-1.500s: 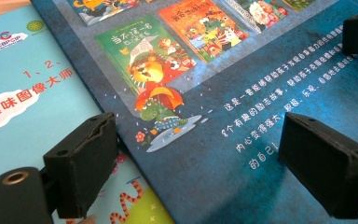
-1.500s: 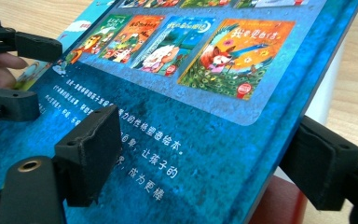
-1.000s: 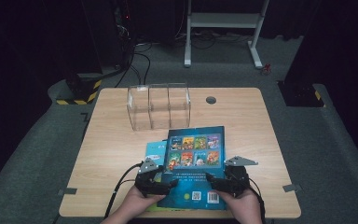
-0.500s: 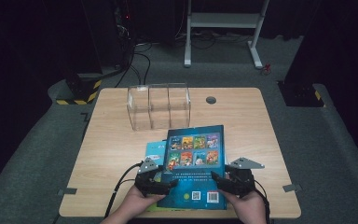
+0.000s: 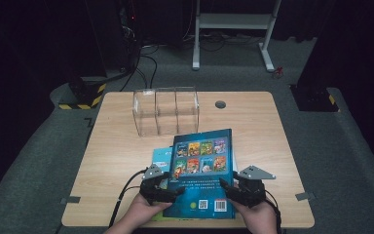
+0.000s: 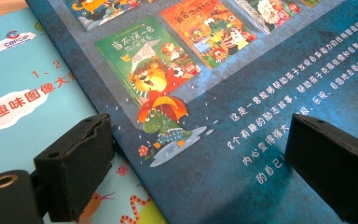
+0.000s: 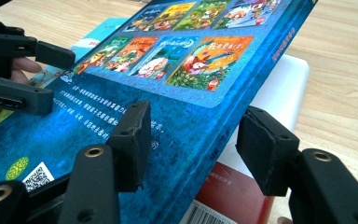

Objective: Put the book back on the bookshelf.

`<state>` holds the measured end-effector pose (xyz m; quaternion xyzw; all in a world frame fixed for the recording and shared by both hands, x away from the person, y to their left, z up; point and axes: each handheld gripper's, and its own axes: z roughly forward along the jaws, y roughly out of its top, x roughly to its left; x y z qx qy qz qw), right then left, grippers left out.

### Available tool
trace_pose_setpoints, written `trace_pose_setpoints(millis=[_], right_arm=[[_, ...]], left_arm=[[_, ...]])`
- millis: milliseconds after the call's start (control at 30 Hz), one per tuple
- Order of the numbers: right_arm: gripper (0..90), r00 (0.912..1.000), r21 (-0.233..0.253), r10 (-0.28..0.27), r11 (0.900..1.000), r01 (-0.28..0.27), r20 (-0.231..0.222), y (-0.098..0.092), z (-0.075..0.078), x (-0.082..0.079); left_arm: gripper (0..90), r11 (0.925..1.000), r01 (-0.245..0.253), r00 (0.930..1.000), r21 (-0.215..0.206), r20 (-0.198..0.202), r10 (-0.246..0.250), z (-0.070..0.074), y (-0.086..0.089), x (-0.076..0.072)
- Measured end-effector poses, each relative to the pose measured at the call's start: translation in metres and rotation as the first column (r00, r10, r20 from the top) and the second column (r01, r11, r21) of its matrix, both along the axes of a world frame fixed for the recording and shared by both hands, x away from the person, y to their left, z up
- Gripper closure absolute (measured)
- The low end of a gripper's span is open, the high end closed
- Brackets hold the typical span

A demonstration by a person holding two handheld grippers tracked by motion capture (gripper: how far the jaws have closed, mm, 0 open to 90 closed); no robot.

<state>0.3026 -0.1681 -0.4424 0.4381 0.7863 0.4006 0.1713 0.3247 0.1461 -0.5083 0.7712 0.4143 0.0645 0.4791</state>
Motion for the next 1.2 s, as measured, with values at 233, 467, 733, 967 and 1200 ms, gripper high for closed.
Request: trace_pose_setpoints(millis=[233,467,733,967,1200], right_arm=[[45.6,0.9998,-0.013,0.005,1.0,-0.005,0.018,0.003,0.001,-0.002],[45.7,0.9991,-0.018,0.011,1.0,-0.01,0.042,0.004,0.003,-0.005],[45.8,0.9975,-0.025,0.017,1.0,-0.016,0.068,0.006,0.006,-0.008],[45.9,0.9931,-0.042,0.042,0.998,-0.037,0.11,0.009,0.009,-0.011],[45.9,0.9878,-0.06,0.055,0.997,-0.047,0.146,0.012,0.013,-0.014]], left_arm=[[7.2,1.0,0.006,1.0,-0.005,0.0,-0.006,-0.001,0.002,0.001],[6.7,0.9998,0.006,1.0,-0.018,-0.004,-0.006,-0.001,0.003,0.001],[4.0,0.9992,0.002,0.9997,-0.041,-0.023,-0.003,-0.002,0.005,0.002],[1.9,0.998,0.006,0.9991,-0.063,-0.041,-0.009,-0.002,0.008,0.004],[0.9,0.9946,0.007,0.9977,-0.103,-0.066,-0.014,-0.003,0.012,0.006]])
